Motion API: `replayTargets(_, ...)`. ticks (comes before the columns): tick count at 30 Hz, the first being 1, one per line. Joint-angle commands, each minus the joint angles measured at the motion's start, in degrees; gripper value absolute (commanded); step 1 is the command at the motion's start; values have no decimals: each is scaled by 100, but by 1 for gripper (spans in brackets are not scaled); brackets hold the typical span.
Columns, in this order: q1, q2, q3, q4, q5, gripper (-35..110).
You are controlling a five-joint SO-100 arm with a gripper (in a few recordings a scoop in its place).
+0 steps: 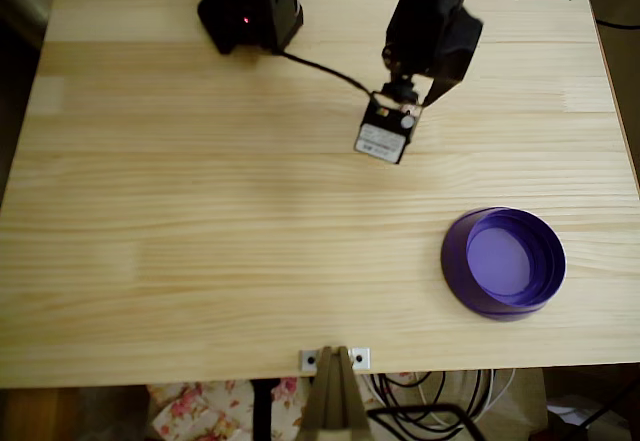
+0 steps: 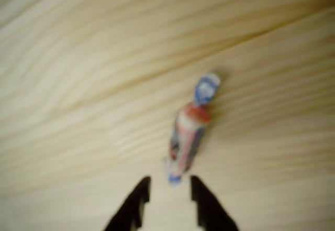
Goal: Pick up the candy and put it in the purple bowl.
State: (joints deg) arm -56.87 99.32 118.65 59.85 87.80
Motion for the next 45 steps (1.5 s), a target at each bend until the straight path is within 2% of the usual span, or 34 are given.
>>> replayTargets(1,35,360,97,-62,1459,17)
replayTargets(41,97,-396,387,-853,1582,17)
replayTargets(45,158,-387,439,-879,1538,12)
